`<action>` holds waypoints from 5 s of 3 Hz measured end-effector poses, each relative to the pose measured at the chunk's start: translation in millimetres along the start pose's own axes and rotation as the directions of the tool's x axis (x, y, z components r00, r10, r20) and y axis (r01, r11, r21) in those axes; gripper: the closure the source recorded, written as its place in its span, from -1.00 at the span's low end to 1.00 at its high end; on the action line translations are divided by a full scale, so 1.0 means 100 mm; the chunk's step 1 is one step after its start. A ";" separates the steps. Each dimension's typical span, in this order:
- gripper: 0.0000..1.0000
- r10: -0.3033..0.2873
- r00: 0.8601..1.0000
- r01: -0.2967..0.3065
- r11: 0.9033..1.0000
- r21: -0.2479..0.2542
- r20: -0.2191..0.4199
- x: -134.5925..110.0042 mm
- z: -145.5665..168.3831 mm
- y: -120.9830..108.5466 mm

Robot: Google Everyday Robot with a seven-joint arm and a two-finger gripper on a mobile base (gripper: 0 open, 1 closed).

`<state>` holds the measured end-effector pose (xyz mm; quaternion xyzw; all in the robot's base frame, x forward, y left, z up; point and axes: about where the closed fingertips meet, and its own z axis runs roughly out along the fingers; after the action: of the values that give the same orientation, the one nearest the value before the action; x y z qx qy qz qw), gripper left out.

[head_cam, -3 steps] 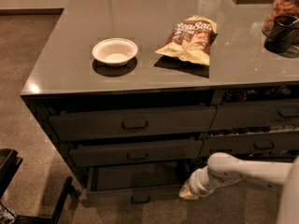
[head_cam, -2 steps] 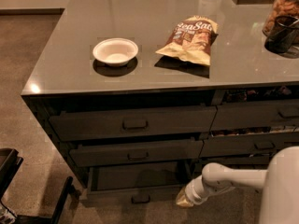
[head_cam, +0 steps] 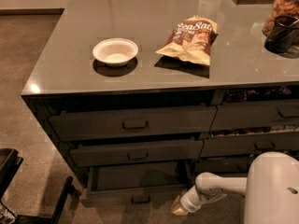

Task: Close bottom drawer

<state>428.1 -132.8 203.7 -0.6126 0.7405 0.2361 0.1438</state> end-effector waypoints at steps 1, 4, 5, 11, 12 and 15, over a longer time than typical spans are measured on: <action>1.00 -0.058 0.998 0.058 0.998 0.040 -0.009 0.01 0.08 -0.03; 1.00 -0.284 0.955 0.261 0.942 0.213 0.086 0.06 0.39 -0.29; 1.00 -0.331 0.938 0.297 0.921 0.254 0.103 0.05 0.42 -0.40; 1.00 -0.354 0.933 0.300 0.871 0.389 0.072 -0.03 0.40 -0.96; 1.00 -0.334 0.941 0.282 0.865 0.416 0.058 -0.05 0.39 -1.18; 1.00 -0.323 0.946 0.295 0.836 0.463 -0.020 -0.07 0.36 -1.44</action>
Offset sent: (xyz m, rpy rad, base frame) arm 0.0192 0.0091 -0.0295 0.0430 -0.3284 0.1221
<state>567.5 -127.4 151.5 -0.6650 0.6621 0.0456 0.3426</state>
